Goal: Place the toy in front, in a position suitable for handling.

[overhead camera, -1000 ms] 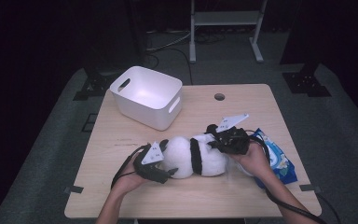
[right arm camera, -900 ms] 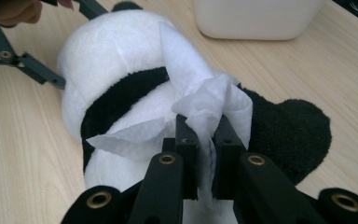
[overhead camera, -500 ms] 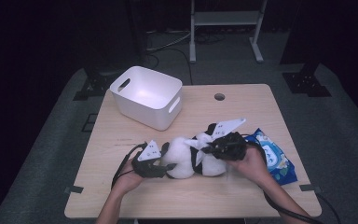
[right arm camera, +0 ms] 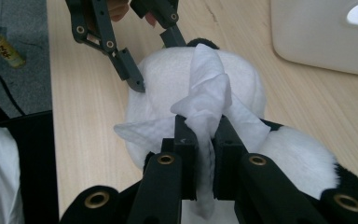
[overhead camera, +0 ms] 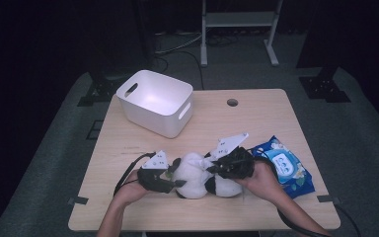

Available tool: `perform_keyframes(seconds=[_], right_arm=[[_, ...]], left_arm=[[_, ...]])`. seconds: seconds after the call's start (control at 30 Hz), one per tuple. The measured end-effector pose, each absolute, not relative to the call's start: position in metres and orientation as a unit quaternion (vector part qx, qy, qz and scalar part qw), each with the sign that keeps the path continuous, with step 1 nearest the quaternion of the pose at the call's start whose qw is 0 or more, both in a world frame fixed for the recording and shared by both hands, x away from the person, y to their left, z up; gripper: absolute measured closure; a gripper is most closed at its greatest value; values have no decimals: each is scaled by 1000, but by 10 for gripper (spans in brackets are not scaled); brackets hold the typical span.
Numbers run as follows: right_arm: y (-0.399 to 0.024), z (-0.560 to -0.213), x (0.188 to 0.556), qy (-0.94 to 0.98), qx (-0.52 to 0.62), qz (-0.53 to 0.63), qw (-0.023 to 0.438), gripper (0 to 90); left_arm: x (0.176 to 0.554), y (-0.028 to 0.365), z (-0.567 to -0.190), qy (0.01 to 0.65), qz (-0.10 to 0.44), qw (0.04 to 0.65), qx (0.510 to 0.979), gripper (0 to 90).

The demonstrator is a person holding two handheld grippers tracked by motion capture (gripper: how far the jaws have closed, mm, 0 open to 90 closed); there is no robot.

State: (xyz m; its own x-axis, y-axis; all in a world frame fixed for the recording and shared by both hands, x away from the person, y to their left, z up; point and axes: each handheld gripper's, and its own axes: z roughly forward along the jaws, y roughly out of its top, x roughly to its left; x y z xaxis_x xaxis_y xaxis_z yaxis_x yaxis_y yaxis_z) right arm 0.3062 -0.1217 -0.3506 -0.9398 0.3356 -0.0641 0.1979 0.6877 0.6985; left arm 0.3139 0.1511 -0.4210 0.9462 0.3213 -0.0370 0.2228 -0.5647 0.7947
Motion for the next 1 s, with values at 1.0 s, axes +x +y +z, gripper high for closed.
perform_keyframes(seconds=[1.0], right_arm=[[-87,-364,309,930,127,332,95,815]], left_arm=[[312,143,-424,142,115,430,884,147]])
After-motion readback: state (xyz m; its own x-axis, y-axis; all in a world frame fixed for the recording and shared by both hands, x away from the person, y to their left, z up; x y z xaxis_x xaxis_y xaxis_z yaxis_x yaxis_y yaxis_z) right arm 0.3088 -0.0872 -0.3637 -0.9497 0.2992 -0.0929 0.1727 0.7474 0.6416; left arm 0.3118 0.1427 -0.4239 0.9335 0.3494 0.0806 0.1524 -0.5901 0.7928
